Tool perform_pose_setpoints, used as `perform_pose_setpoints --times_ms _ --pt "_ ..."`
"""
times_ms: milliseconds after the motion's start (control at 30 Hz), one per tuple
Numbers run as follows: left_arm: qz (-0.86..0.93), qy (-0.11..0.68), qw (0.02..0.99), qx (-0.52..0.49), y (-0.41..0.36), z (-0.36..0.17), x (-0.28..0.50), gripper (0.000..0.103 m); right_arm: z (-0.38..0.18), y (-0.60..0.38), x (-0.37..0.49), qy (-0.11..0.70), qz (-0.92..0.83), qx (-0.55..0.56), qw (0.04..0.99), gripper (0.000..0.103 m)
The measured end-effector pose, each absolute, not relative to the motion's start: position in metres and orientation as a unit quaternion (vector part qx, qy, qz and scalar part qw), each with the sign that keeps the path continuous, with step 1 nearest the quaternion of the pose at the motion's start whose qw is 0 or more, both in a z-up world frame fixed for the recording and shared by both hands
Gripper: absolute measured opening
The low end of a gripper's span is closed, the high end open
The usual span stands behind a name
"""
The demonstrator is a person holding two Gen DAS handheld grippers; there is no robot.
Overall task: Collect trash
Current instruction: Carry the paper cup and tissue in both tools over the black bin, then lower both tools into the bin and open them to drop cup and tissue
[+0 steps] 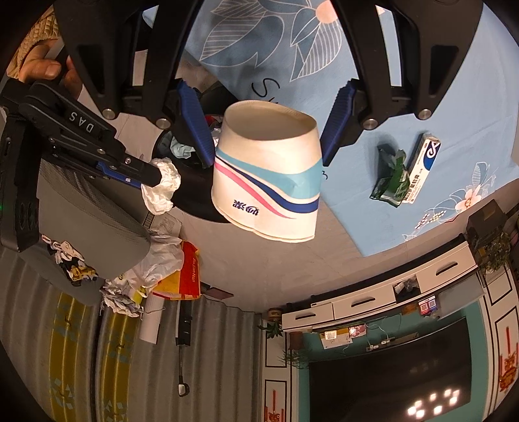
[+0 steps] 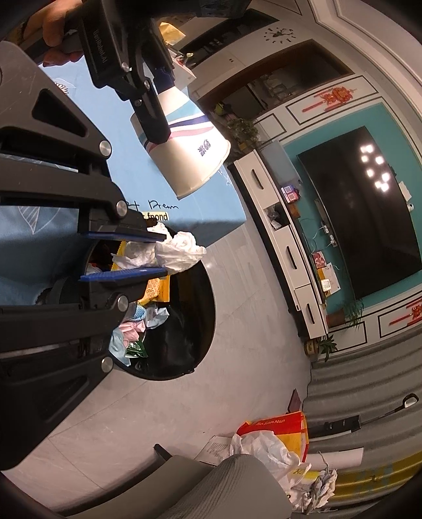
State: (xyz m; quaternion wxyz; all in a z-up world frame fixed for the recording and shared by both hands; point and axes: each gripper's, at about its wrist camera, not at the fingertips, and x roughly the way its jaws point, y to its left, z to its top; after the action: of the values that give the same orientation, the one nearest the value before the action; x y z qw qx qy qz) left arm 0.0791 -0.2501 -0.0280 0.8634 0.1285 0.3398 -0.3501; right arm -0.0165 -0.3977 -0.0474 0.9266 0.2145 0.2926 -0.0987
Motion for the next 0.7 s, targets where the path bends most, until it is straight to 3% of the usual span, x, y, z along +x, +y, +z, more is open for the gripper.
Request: perform_pose_setpoints --times_ms 700 --pt "-0.348 0.369 0.849 0.147 -0.290 -0.064 0.112 0.067 -0.064 -0.415 -0.001 0.308 -0.117 0.227 0.917 0.016"
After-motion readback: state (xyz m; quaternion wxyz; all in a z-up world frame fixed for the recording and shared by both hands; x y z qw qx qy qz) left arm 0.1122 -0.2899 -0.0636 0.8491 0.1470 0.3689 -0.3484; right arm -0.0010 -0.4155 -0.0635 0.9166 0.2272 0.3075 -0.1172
